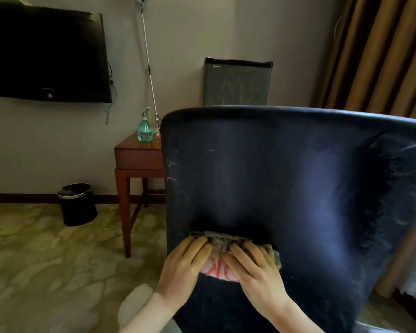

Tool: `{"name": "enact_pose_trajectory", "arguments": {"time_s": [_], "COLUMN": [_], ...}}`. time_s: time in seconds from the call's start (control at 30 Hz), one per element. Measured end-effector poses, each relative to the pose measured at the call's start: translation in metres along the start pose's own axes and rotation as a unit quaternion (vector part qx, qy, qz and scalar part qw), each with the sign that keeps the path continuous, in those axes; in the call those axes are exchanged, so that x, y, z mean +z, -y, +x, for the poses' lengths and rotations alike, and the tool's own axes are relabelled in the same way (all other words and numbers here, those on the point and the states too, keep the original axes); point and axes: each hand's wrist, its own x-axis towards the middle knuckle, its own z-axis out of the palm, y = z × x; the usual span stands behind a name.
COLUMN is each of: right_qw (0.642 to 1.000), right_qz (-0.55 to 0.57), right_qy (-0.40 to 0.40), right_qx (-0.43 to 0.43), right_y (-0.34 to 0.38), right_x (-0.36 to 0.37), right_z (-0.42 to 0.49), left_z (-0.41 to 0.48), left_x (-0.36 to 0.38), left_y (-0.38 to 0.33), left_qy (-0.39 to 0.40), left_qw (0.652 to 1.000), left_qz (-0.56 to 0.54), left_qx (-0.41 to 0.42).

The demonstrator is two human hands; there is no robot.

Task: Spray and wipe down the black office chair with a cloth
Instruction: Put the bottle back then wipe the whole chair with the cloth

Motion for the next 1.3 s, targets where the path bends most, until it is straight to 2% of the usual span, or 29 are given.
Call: {"name": "enact_pose_trajectory", "arguments": {"time_s": [0.1,0.17,0.23,0.4,0.5,0.6,0.73,0.87,1.0,1.07,1.2,1.3], "right_qw": [1.000,1.000,0.999,0.988,0.981,0.985,0.994,0.999,0.997,0.995,0.995,1.000], "right_qz": [-0.006,-0.012,-0.019,-0.032,-0.063,-0.060,-0.058,-0.024,-0.028,-0.029,-0.003,0.004], "right_qy": [0.021,0.011,-0.019,-0.151,-0.185,-0.158,-0.067,0.005,0.071,0.092,0.085,-0.009], "right_qx": [0.012,0.026,0.035,0.018,0.004,-0.036,-0.059,-0.033,0.001,0.033,0.044,0.020], "right_y": [0.012,0.011,0.003,-0.028,-0.022,-0.007,0.007,0.028,0.051,0.058,0.054,0.038], "right_x": [0.008,-0.001,-0.019,-0.088,-0.110,-0.101,-0.053,-0.006,0.026,0.036,0.018,-0.025], "right_z": [-0.012,0.007,0.041,0.169,0.233,0.253,0.217,0.139,0.064,0.043,0.076,0.155], "left_z": [-0.011,-0.002,0.025,0.135,0.169,0.161,0.114,0.044,-0.016,-0.028,-0.008,0.056], "left_x": [0.007,-0.001,-0.019,-0.102,-0.141,-0.144,-0.103,-0.047,-0.007,0.001,-0.014,-0.058], "left_y": [0.002,0.004,0.006,0.019,0.042,0.067,0.086,0.071,0.060,0.058,0.062,0.073], "left_qy": [0.042,0.031,-0.013,-0.189,-0.214,-0.201,-0.161,-0.118,-0.030,-0.027,-0.068,-0.144], "left_qw": [0.999,0.999,1.000,0.981,0.976,0.980,0.983,0.981,0.983,0.985,0.987,0.981], "left_qz": [-0.007,-0.019,-0.023,0.019,0.029,0.000,-0.059,-0.094,-0.122,-0.122,-0.110,-0.107], "left_qx": [-0.002,-0.004,-0.002,0.029,0.032,-0.010,-0.065,-0.121,-0.131,-0.117,-0.092,-0.078]}}
